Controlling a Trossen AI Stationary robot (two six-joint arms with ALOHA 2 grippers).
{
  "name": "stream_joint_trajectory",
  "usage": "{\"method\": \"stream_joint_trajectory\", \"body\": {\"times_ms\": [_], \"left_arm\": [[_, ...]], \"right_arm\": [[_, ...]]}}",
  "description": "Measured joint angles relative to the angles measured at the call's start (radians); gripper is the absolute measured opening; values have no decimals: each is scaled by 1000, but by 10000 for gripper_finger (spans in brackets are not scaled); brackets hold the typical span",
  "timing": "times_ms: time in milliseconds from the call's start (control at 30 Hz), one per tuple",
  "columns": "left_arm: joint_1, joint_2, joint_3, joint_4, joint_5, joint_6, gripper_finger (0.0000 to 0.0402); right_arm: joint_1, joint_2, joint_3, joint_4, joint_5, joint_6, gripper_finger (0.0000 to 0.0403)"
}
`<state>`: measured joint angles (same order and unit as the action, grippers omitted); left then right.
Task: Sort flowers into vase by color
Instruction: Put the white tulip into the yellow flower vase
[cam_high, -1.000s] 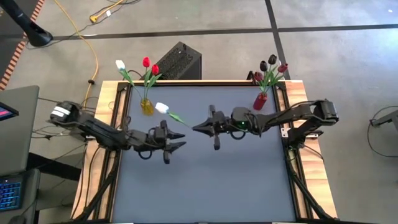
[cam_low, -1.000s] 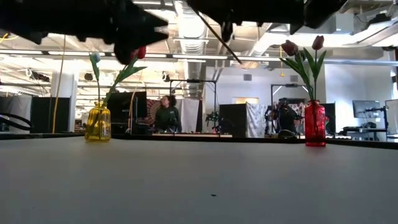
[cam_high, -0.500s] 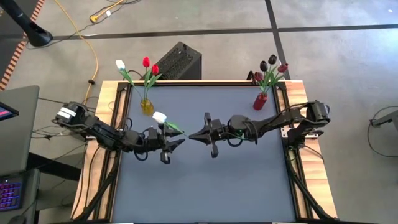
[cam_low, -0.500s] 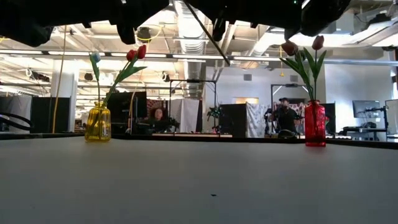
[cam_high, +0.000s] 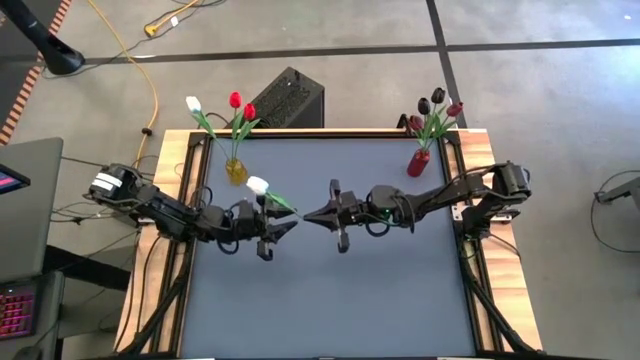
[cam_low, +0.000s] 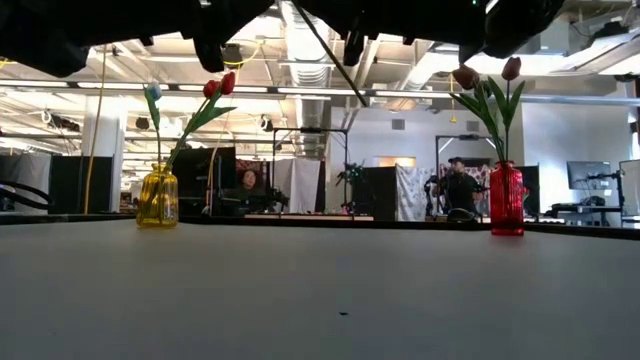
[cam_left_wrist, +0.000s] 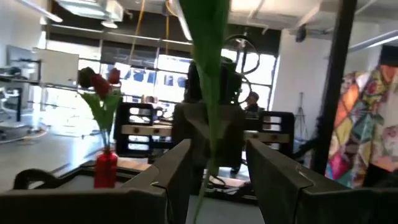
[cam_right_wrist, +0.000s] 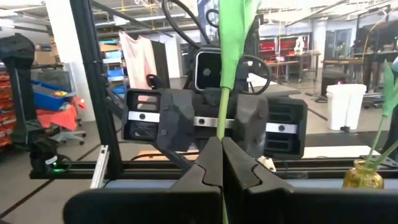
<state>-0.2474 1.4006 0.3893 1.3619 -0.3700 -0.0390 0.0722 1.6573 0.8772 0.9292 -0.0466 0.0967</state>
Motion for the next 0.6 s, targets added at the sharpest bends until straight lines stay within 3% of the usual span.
{"method": "stream_joint_trajectory", "body": {"times_ms": [600], "left_arm": [[37,0,25,30,45,-9,139]], "right_arm": [[0,0,0,9,3,-3,18]]}}
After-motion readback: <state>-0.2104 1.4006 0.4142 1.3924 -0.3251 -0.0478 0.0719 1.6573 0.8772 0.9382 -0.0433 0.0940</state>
